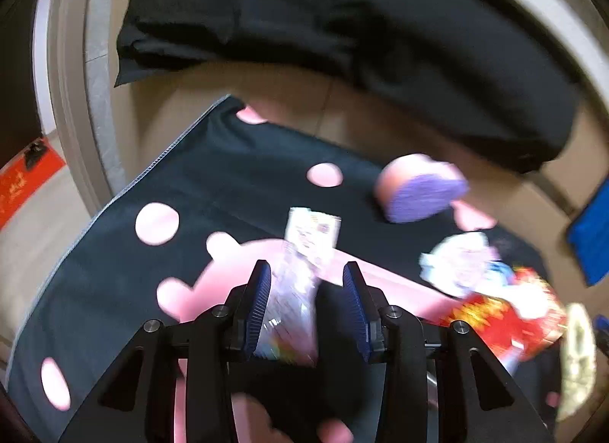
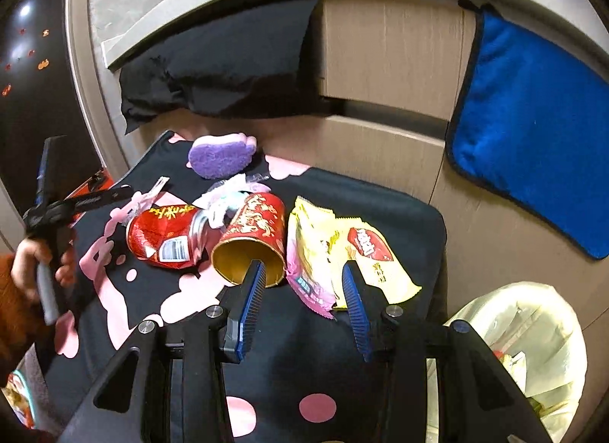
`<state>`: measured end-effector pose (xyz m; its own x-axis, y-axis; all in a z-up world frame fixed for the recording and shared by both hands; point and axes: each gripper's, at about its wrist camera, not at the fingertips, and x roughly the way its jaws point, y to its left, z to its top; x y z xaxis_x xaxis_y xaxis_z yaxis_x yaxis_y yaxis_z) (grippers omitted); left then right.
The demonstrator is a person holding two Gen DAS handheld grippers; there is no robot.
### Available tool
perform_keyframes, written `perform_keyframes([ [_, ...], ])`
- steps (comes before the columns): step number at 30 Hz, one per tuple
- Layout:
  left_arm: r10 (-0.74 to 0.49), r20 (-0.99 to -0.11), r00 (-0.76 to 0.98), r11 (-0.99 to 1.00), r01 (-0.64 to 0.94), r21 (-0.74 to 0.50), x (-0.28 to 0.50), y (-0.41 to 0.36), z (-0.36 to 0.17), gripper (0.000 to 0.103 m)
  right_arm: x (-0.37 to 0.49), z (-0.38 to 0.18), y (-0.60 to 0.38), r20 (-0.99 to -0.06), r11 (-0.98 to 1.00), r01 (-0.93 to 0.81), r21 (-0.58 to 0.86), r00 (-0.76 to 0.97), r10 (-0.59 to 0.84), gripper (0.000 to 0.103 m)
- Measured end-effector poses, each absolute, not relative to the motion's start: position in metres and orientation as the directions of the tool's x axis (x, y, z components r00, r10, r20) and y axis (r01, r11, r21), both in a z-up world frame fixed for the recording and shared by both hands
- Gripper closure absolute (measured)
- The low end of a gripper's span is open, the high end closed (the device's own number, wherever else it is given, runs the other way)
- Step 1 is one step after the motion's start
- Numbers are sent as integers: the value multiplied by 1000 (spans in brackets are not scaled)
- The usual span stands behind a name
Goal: Collect trash
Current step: 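Move both tools back over the table toward the red can, then grasp the pink snack stick packet with the left tool while the right tool grasps the purple eggplant sponge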
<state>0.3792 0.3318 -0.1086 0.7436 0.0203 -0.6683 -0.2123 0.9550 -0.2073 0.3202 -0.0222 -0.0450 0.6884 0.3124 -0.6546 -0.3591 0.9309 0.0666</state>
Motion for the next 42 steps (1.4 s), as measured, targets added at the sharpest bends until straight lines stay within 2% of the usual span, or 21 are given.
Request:
perform_keyframes([
  [2,48,-704,708,957,-234,-169,397,334,-119,62,322,-47,-23,-661,932,-354,71,683,310,64],
  [4,4,-735,678,955,-221,-198,408,335,-129,62,323,-46,-23,-663,934,-352,65,684,304,64],
  [6,28,-725,688,958,-225,-177,408,331,-129,63,324,-44,-23,-661,932,-357,59,686,304,64],
  [8,-6,-734,679,959,-205,-198,409,327,-131,72,327,-41,-19,-659,929,-365,54,686,308,64],
  [9,-7,-732,681,958,-206,-201,407,326,-131,85,329,-39,-16,-658,927,-372,54,685,313,64],
  [11,-33,-729,684,952,-200,-231,398,324,-129,88,335,-34,-7,-655,919,-389,59,680,330,63],
  [12,-46,-723,689,948,-197,-248,393,324,-127,89,340,-30,0,-651,914,-401,64,677,343,59],
  [16,-57,-698,714,931,-215,-295,358,326,-112,89,362,-17,32,-633,896,-437,80,672,384,57],
  [22,-6,-651,759,939,-221,-266,317,341,-90,89,411,-16,114,-649,896,-440,59,665,369,55],
  [31,27,-592,806,907,-268,-323,288,406,-89,89,457,-40,208,-665,971,-201,132,708,237,55],
  [33,15,-592,806,903,-265,-338,286,415,-92,89,470,-45,224,-675,986,-114,120,720,165,55],
  [37,-53,-588,807,884,-236,-403,280,432,-98,89,491,-56,245,-695,991,-27,128,711,109,55],
  [40,-46,-589,807,878,-248,-409,277,440,-102,89,502,-63,248,-714,992,57,114,699,42,55],
  [41,-44,-589,807,877,-252,-410,275,442,-103,89,506,-67,247,-726,990,76,121,687,36,54],
  [42,-43,-588,807,873,-256,-415,273,445,-104,89,509,-70,244,-733,986,83,142,678,48,48],
])
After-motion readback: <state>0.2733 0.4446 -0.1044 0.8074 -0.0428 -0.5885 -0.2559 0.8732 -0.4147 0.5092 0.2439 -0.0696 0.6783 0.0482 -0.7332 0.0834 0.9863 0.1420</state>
